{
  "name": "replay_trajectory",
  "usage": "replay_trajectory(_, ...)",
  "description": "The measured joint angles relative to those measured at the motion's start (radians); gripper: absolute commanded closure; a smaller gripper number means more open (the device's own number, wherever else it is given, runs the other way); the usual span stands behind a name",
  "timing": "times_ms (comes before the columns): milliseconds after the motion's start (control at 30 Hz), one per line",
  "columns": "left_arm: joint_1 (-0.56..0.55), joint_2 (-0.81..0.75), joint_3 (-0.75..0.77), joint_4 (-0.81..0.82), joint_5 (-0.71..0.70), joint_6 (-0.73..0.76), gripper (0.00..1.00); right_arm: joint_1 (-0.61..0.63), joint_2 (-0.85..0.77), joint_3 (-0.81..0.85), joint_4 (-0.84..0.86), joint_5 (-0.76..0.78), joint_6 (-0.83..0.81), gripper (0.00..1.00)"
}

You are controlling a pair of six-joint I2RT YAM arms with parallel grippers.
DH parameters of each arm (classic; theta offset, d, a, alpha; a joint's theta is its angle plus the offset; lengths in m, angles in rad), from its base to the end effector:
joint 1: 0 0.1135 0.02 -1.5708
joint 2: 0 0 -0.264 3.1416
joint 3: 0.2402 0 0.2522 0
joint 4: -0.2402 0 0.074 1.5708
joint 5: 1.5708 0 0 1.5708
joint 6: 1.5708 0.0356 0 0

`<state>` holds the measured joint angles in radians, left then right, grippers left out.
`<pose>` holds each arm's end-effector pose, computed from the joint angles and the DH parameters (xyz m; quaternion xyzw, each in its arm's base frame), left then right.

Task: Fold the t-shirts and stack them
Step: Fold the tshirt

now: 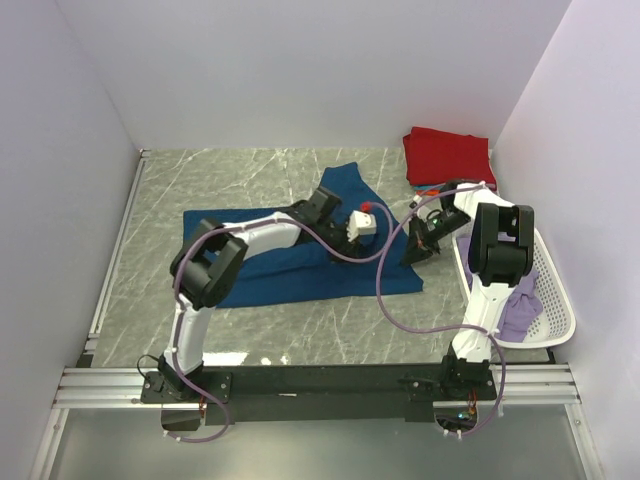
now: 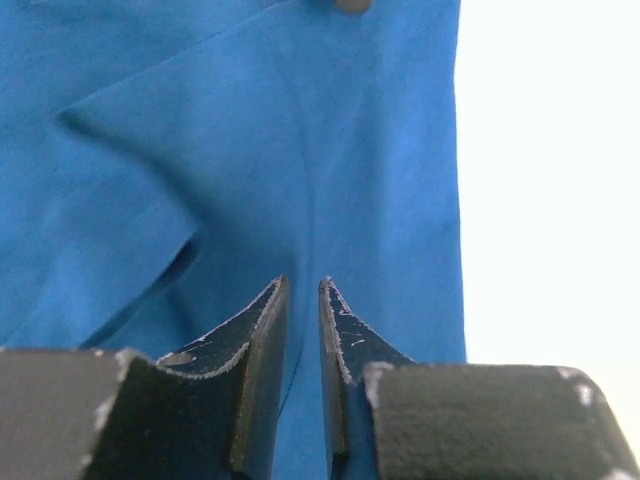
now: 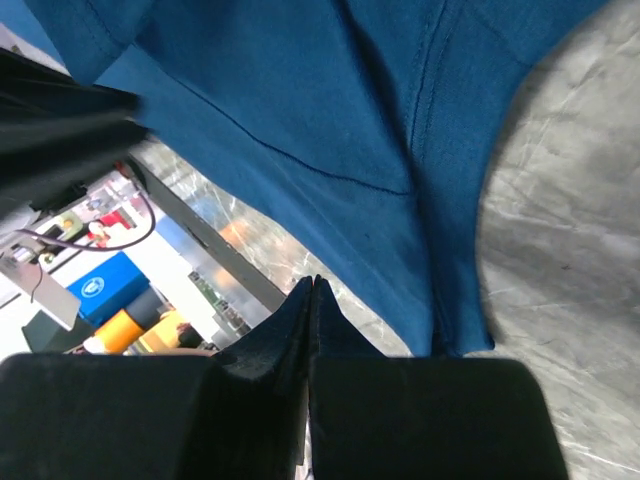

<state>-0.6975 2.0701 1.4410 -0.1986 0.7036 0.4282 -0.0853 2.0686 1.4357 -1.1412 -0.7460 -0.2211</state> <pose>0.3287 -0.3055 0.1752 0.5725 0.6730 -0.3639 0.2946 0.3596 -0.0065 0.1509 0.0260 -0.9268 -0.3727 0.0381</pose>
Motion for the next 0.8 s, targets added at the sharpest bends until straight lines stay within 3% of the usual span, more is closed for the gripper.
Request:
replay_trajectory(133,-0.026,0.091,0.068,0.017,-0.002,-0.053,0.76,0.005,0.000,-0.019,0.013,-0.003,0.000,1.00)
replay_trajectory(333,0.037,0.195,0.191,0.030,-0.038,-0.116,0.76,0.016,0.000,-0.077,0.032,0.034,0.012,1.00)
replay_trajectory(633,0.165,0.212,0.342,0.074,-0.148,-0.163,0.64,0.050,0.000,-0.103,0.069,0.140,0.042,1.00)
replay_trajectory(800,0.204,0.192,0.311,0.077,-0.178,-0.180,0.63,0.055,-0.004,-0.103,0.072,0.191,0.039,1.00)
